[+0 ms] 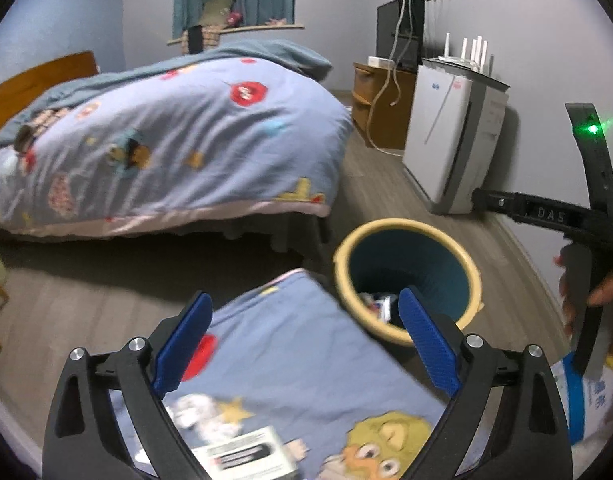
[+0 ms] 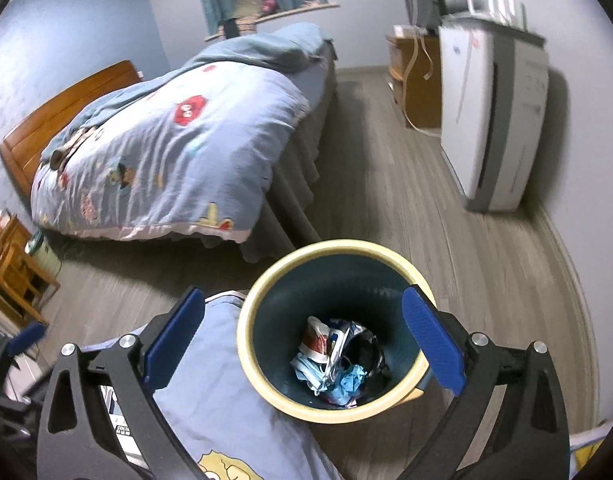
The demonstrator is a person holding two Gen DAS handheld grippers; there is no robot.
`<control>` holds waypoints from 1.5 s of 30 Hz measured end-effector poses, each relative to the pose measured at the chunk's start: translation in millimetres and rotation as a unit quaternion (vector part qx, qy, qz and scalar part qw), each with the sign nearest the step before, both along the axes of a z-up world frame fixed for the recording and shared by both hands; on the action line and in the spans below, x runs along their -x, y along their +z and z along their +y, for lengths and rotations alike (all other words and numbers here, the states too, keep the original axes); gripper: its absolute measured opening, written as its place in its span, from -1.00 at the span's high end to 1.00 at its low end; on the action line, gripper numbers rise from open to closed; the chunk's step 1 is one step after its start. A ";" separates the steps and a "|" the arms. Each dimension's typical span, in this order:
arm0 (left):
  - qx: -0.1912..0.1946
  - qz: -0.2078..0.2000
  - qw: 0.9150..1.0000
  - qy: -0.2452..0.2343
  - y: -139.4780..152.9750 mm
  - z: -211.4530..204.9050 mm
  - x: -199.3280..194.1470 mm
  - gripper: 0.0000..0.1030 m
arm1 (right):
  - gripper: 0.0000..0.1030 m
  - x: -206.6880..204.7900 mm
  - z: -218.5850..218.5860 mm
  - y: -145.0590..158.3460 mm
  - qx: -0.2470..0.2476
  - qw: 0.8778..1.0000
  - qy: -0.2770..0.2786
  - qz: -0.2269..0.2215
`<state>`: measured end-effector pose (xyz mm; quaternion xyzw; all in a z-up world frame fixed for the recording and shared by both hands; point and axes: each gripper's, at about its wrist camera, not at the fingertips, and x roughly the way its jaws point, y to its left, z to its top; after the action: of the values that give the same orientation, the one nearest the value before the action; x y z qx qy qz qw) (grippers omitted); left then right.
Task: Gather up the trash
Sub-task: 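Move both open tools back over the trash on the cushion, then grasp the white tissue with the right tool while the left tool grasps the silver foil pack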
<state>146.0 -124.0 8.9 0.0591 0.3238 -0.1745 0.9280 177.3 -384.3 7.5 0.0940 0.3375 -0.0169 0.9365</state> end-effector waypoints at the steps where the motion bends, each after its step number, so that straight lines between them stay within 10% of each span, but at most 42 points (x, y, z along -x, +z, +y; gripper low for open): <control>1: -0.002 -0.003 1.000 0.002 3.3 9.8 5.7 -0.82 | -0.89 1.3 4.4 2.8 0.007 1.000 0.005 -0.003; 19: 0.015 0.014 0.995 0.100 -26.1 139.4 38.1 -0.82 | -0.89 7.1 126.2 -2.1 0.046 0.990 0.136 0.007; 45: -0.030 0.089 0.979 0.183 -90.9 237.2 -6.4 -0.83 | -0.76 -40.9 277.4 -147.0 0.079 0.945 0.275 0.161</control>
<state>152.4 113.2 -82.0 0.0108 0.4156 0.0031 0.9095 218.2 -106.9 -139.5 -0.0804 0.4937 0.2002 0.8424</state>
